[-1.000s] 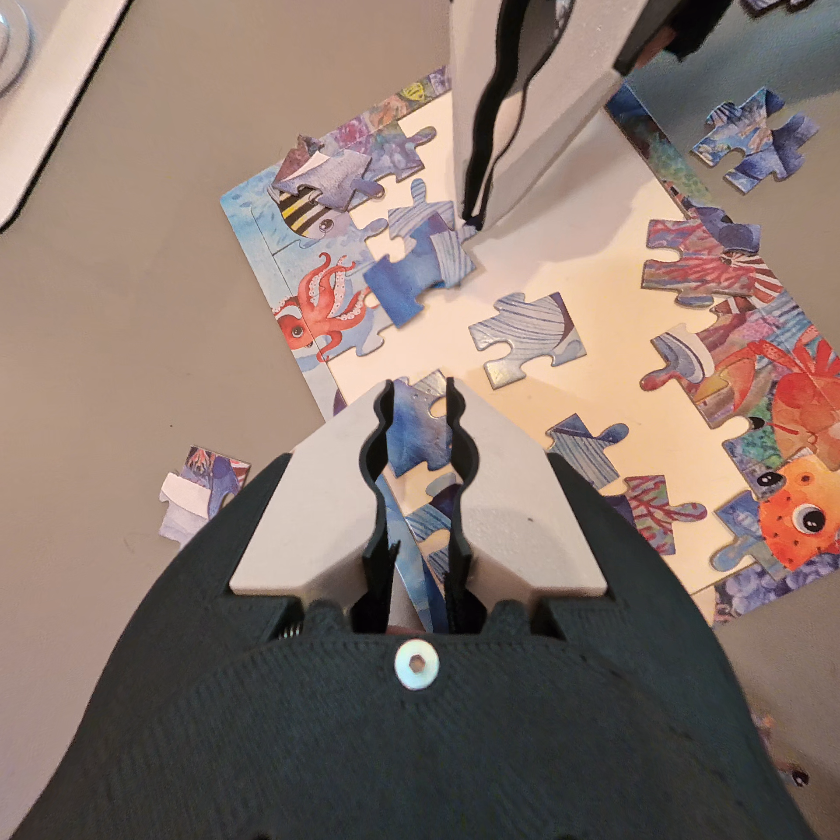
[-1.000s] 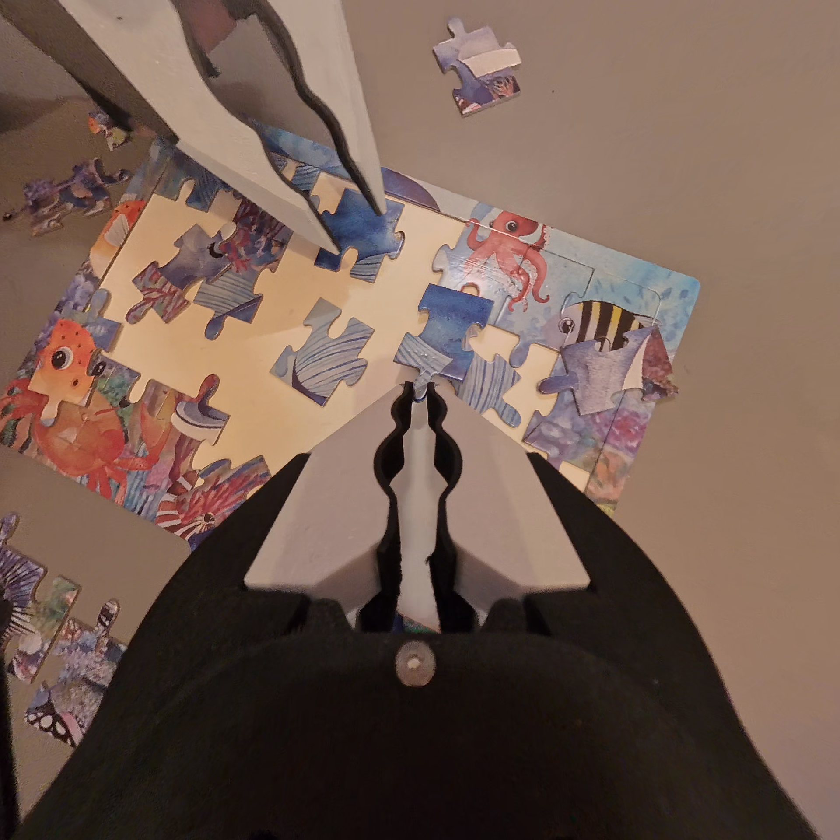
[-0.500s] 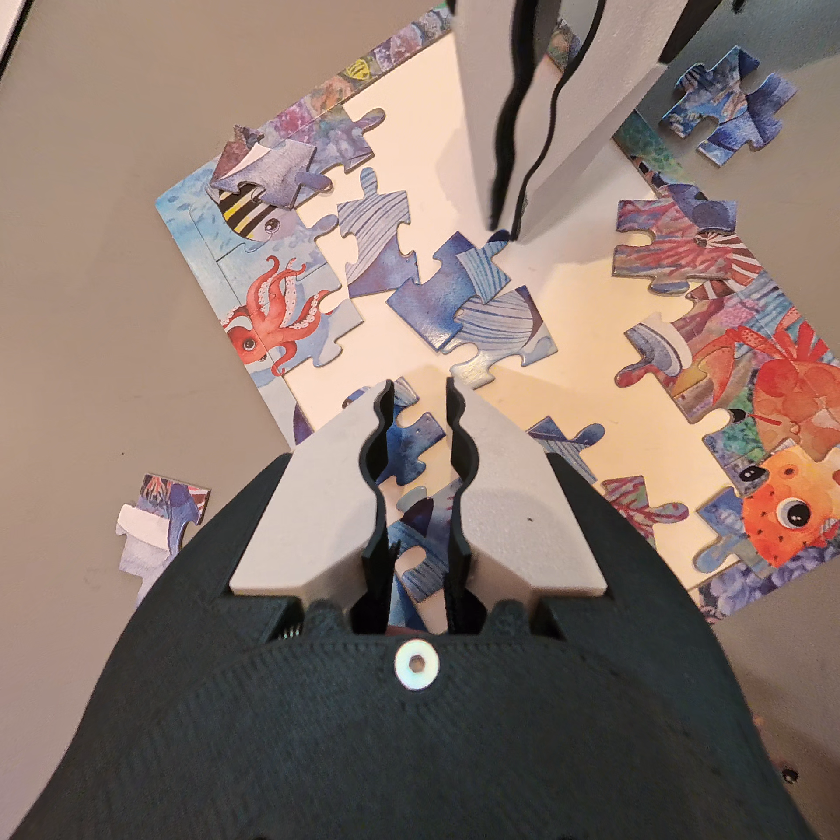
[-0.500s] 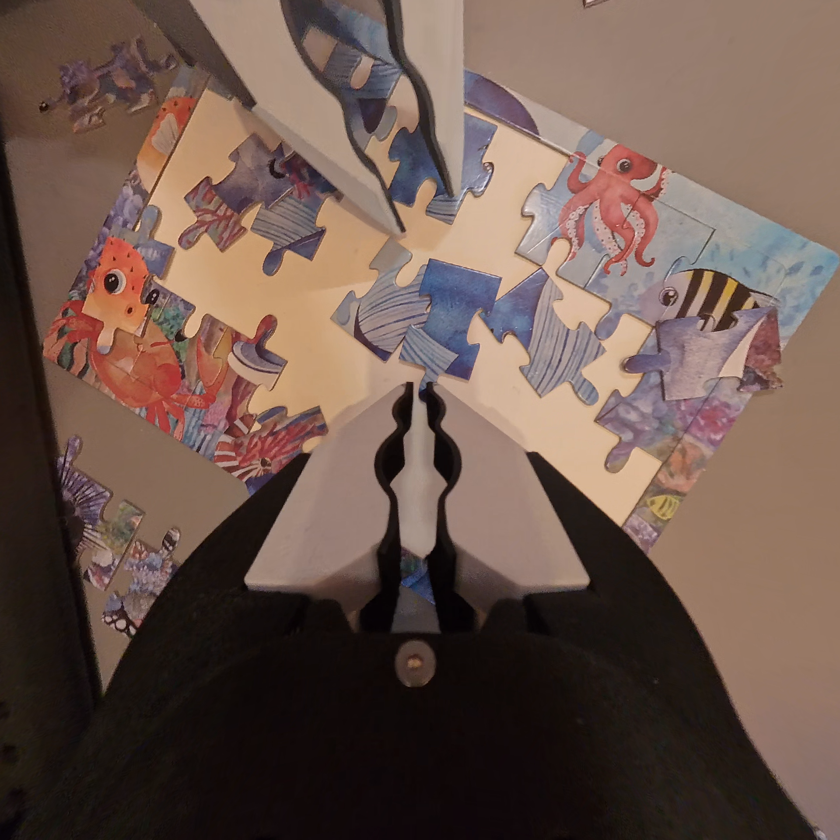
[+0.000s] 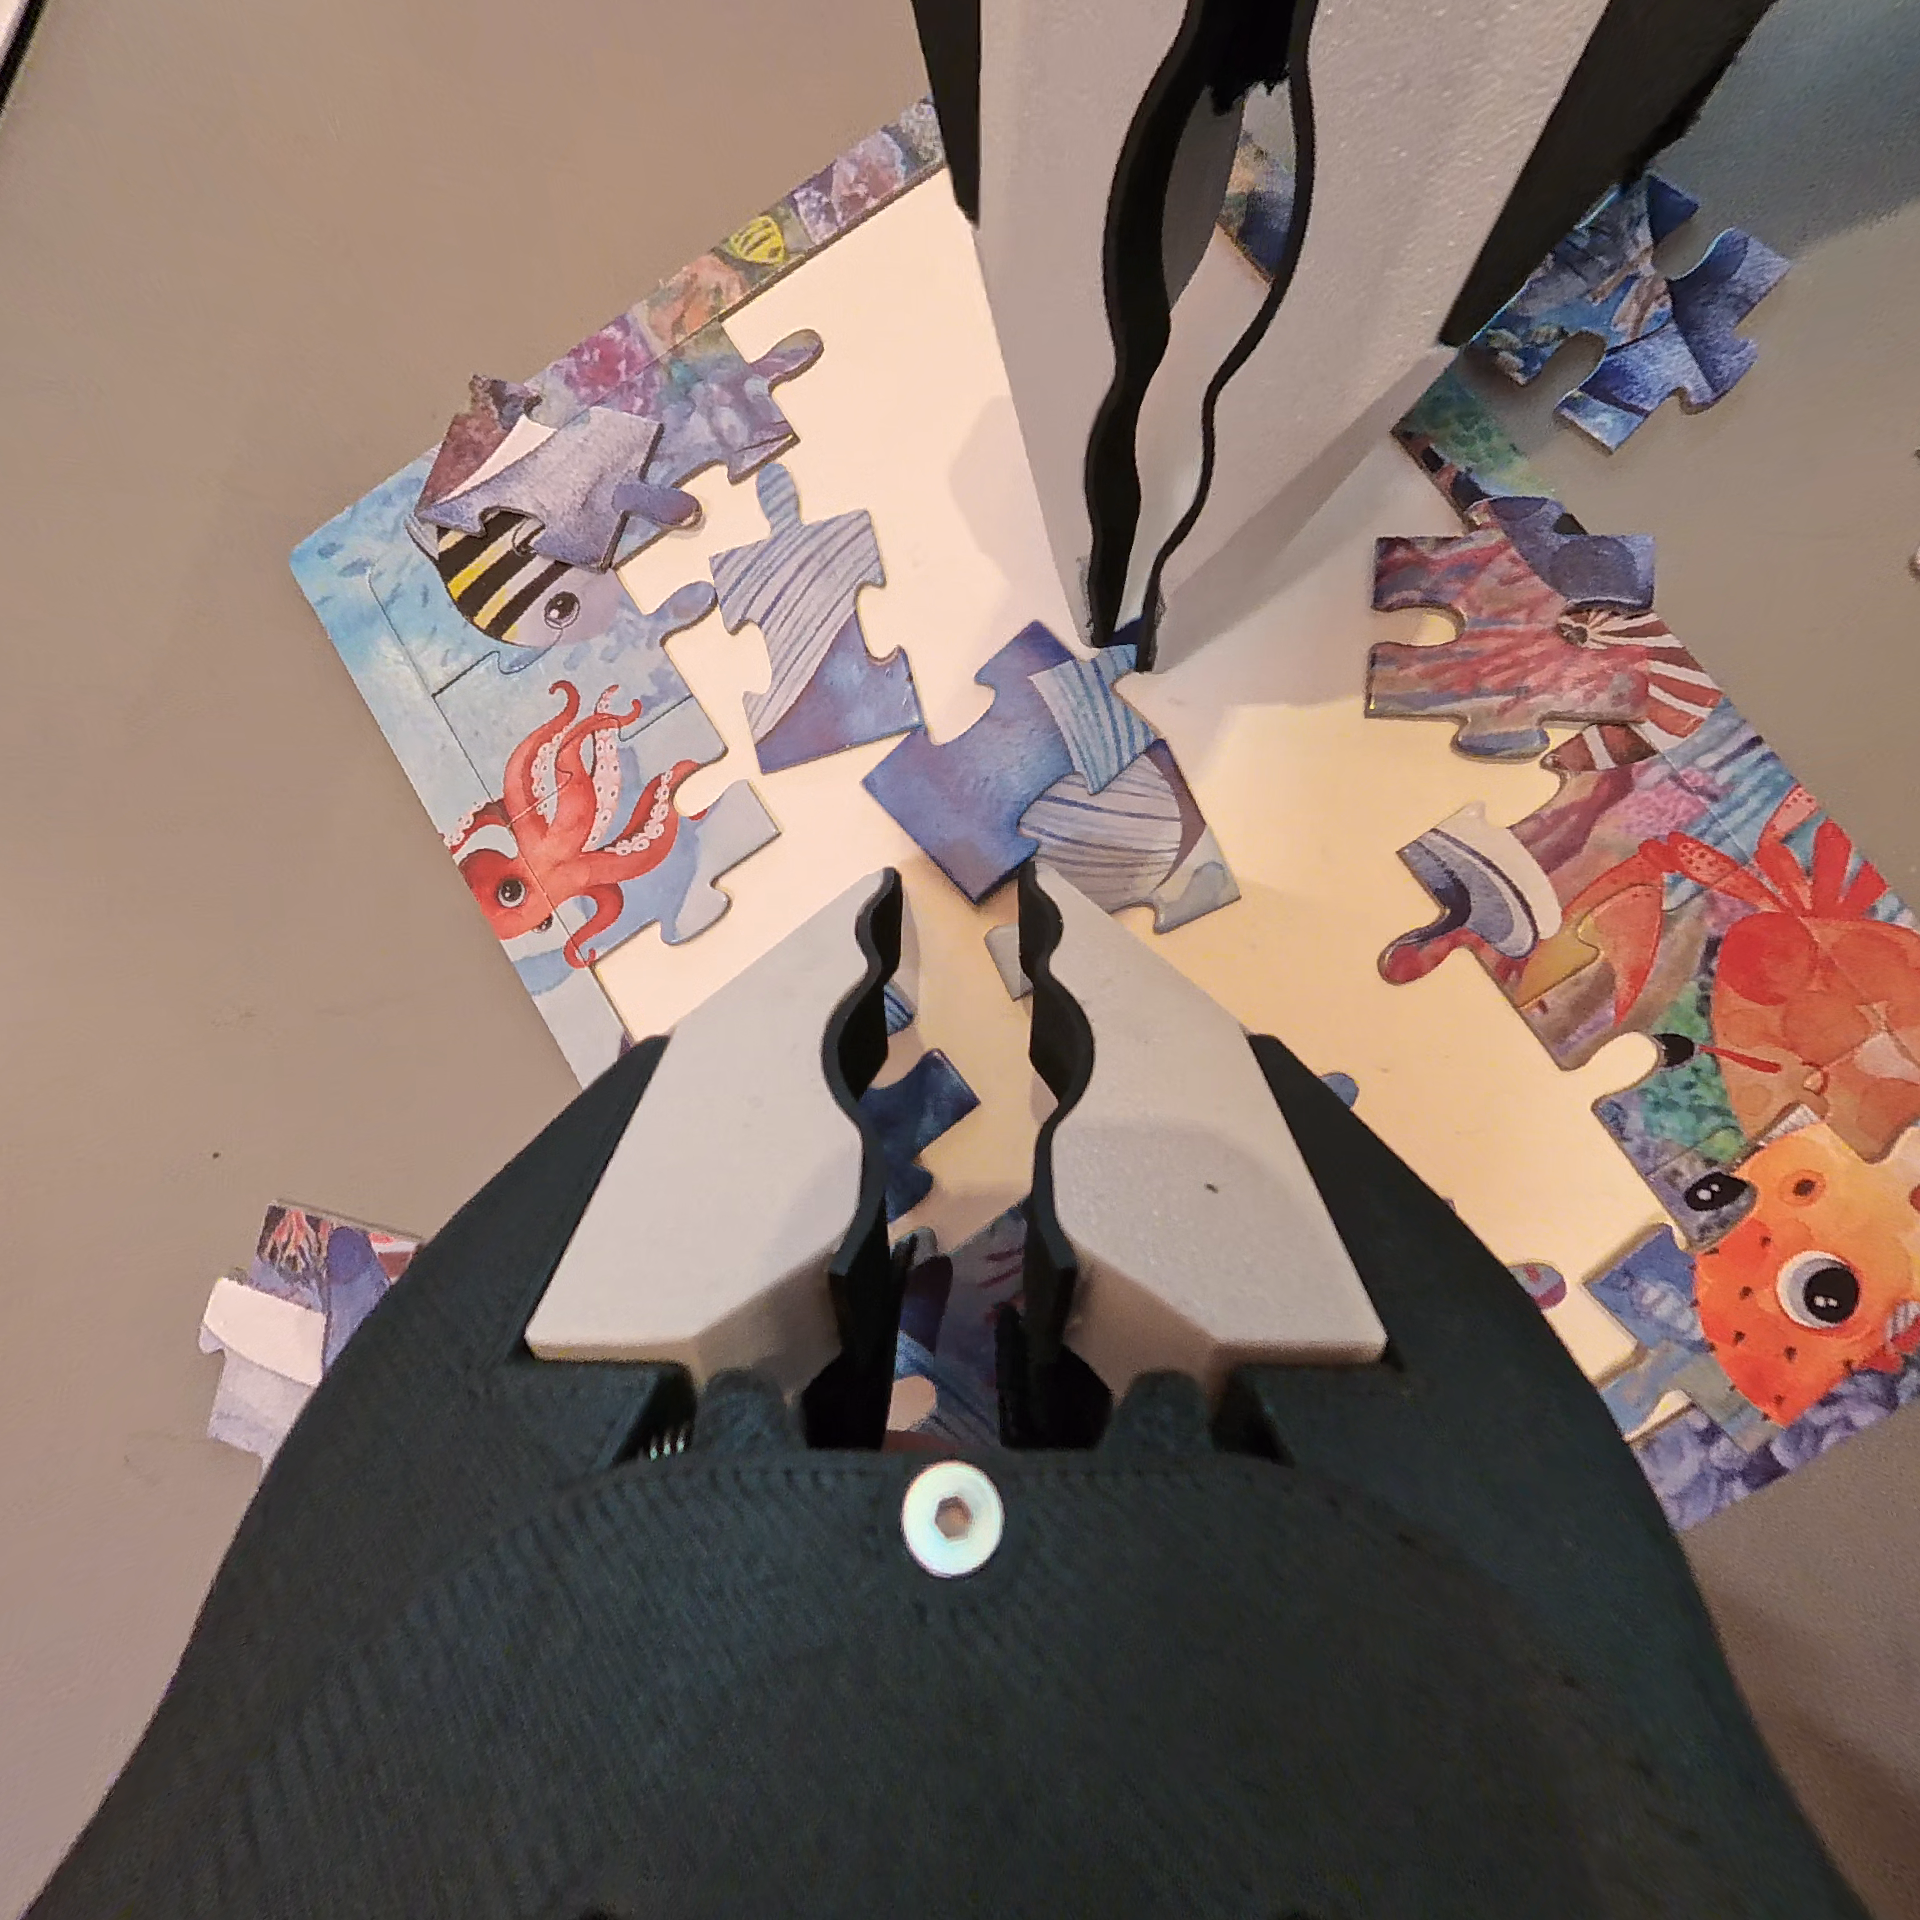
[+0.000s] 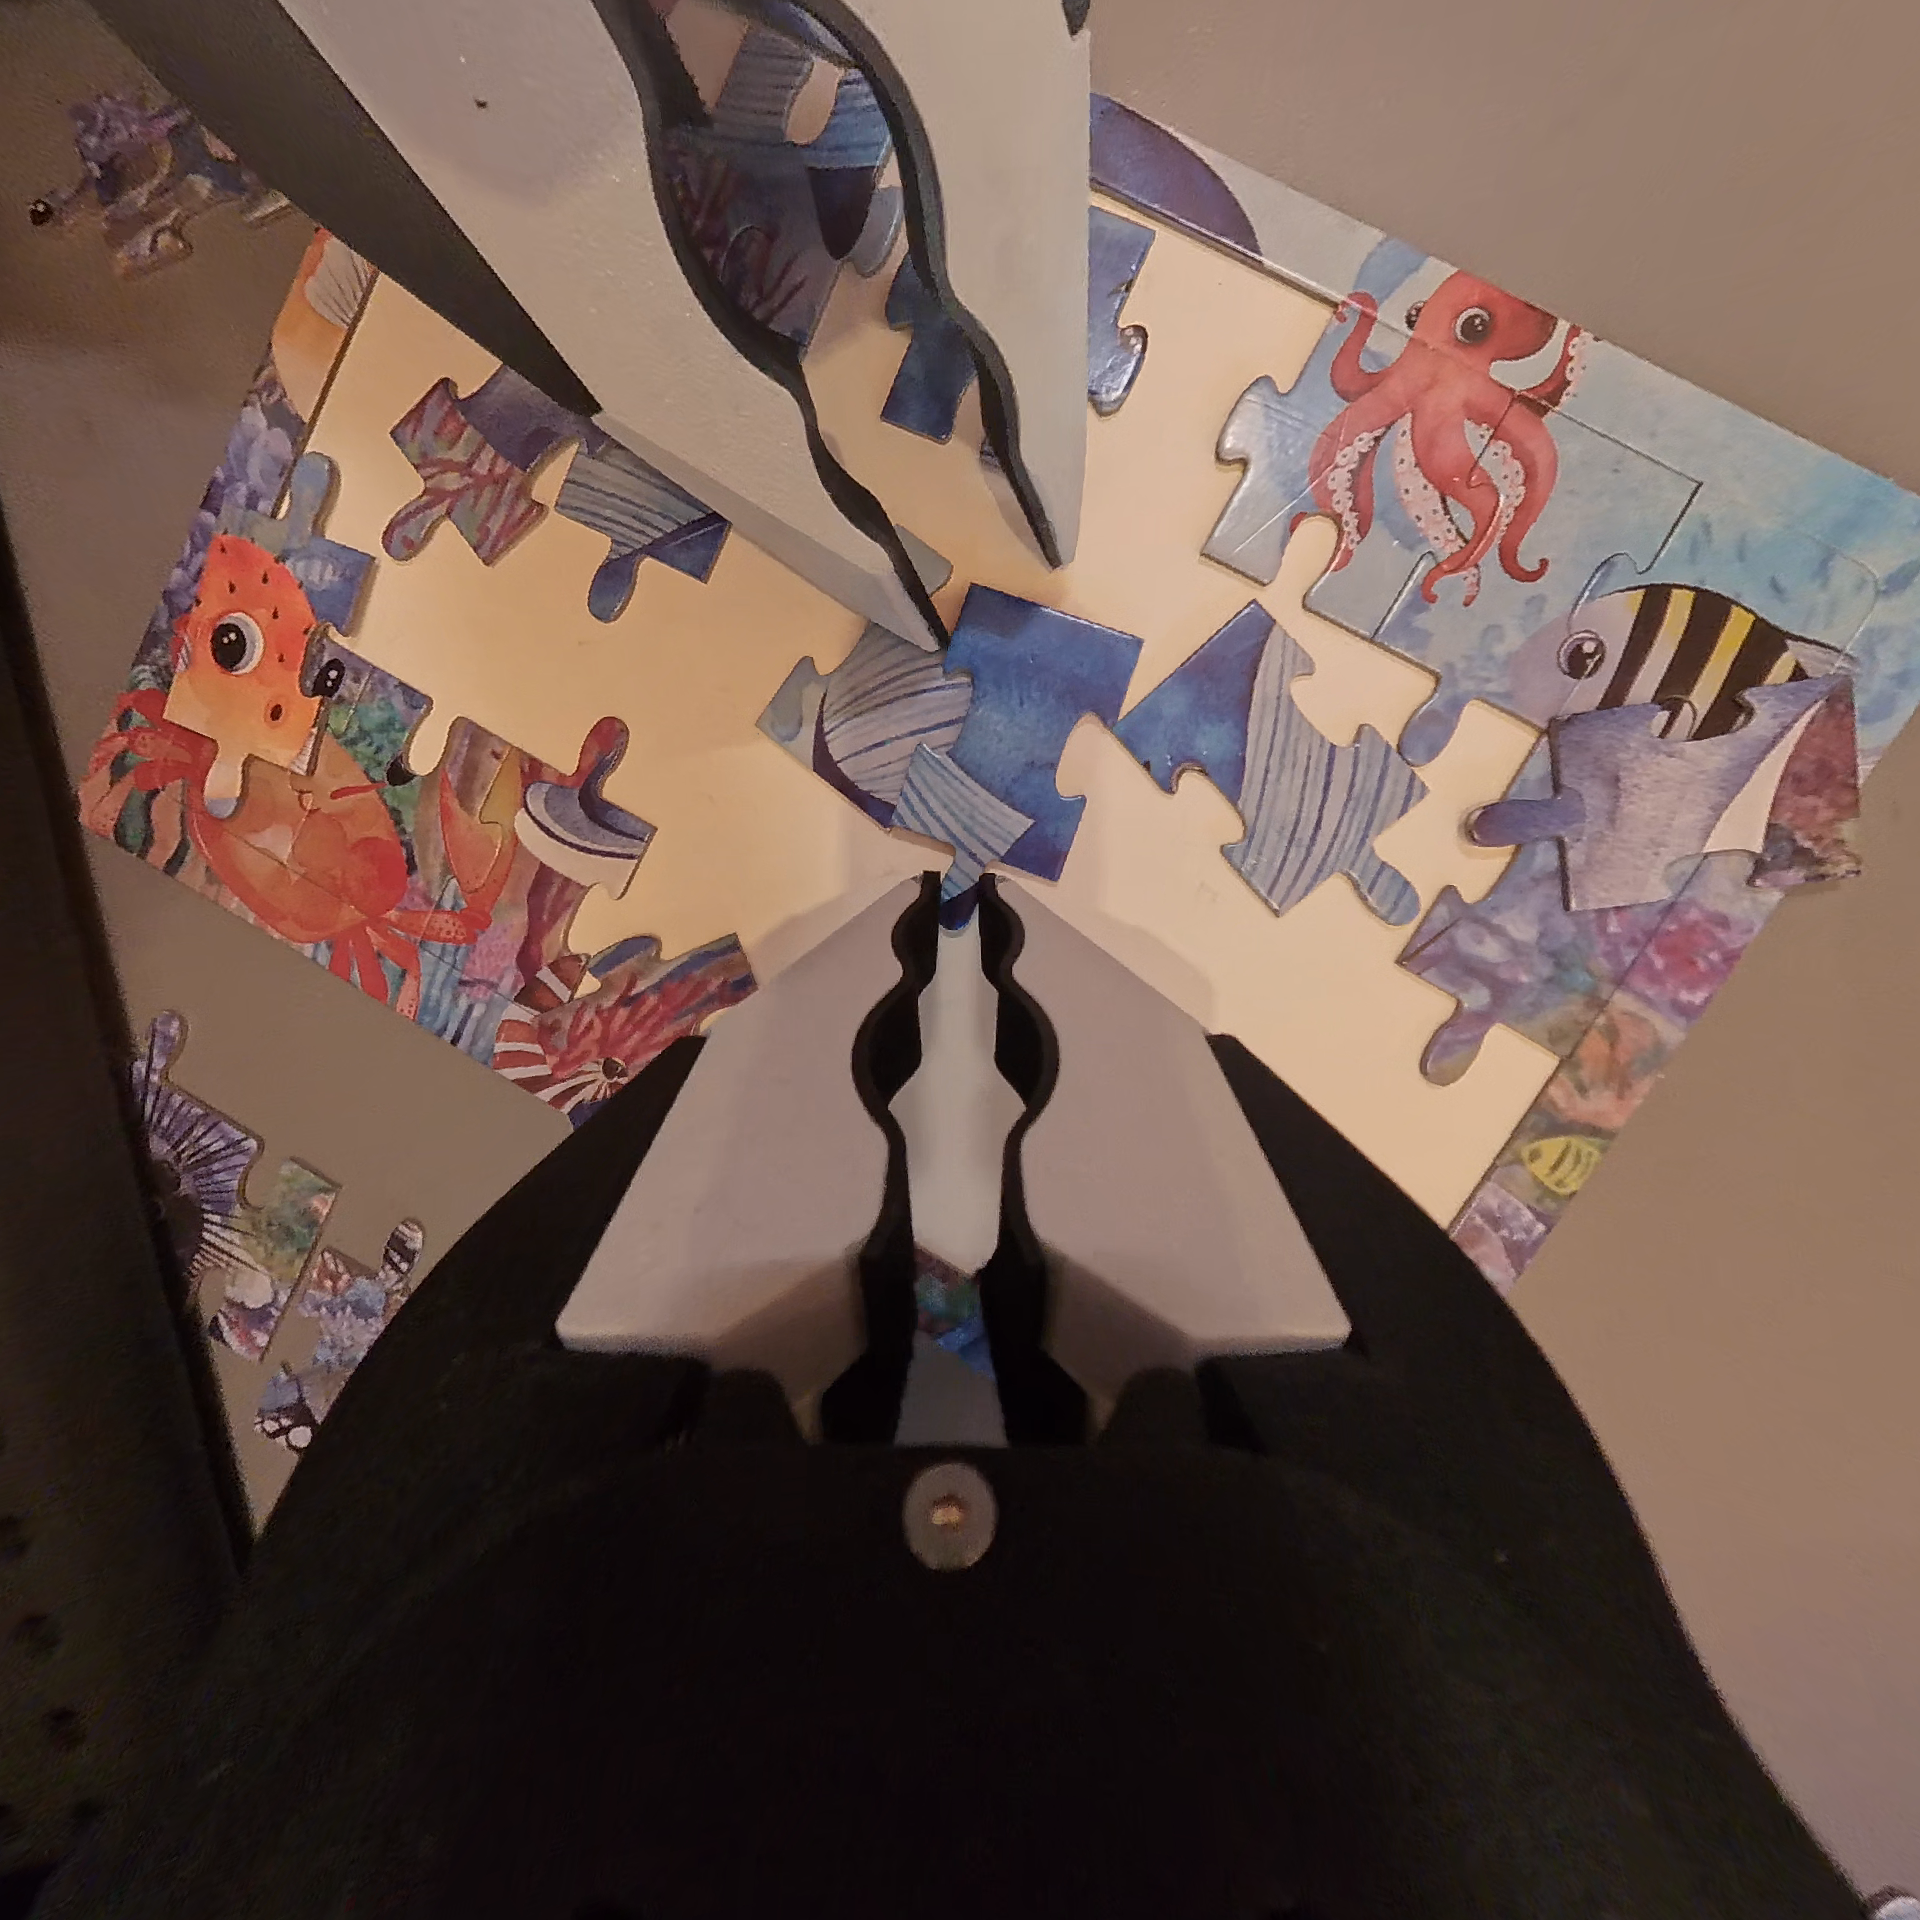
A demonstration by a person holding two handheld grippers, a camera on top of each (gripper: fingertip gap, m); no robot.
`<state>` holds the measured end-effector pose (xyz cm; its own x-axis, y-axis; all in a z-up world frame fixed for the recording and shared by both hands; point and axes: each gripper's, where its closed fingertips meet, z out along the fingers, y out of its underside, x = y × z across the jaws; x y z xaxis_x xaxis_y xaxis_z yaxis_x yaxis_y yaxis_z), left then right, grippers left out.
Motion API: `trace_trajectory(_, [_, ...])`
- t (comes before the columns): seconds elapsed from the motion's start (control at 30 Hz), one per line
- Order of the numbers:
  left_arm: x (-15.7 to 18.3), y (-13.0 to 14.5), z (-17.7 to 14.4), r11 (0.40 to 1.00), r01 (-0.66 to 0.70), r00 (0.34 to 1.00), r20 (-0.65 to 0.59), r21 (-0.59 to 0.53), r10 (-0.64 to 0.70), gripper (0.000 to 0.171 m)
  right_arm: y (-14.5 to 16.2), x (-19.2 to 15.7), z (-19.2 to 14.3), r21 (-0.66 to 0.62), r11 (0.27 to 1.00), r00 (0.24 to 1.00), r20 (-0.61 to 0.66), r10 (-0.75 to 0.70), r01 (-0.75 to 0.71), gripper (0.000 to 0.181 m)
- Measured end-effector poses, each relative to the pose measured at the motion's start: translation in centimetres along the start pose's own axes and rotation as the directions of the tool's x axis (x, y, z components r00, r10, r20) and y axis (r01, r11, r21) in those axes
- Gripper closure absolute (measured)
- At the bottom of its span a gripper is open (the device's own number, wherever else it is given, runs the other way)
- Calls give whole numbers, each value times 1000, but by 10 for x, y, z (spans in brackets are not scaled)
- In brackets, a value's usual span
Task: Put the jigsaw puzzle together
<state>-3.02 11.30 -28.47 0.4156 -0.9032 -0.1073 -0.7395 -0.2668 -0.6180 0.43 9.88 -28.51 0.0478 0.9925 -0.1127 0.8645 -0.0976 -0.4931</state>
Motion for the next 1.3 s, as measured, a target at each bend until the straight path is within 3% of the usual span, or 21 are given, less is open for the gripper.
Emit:
trace_trajectory(0.2, [-1, -7, 6, 1000, -8, 1000, 20, 17, 8, 152, 6, 2, -4, -29, 999, 999, -7, 36, -36, 176])
trace_trajectory(0.5, [8, -1, 2, 999, 48, 998, -46, 3, -48, 161, 11, 4, -8, -43, 997, 998, -7, 61, -61, 176])
trace_trajectory(0.67, [16, 4, -4, 997, 75, 993, -94, -15, -76, 152, 13, 5, -11, -44, 997, 998, -5, 63, -64, 176])
trace_trajectory(0.9, [21, 13, -12, 995, 89, 988, -123, -47, -94, 153, 14, 4, -10, -54, 996, 997, -5, 74, -74, 176])
trace_trajectory(1.3, [1, 17, -23, 996, 83, 996, -34, -26, -84, 154, 9, 3, -12, -30, 997, 997, -5, 71, -71, 176])
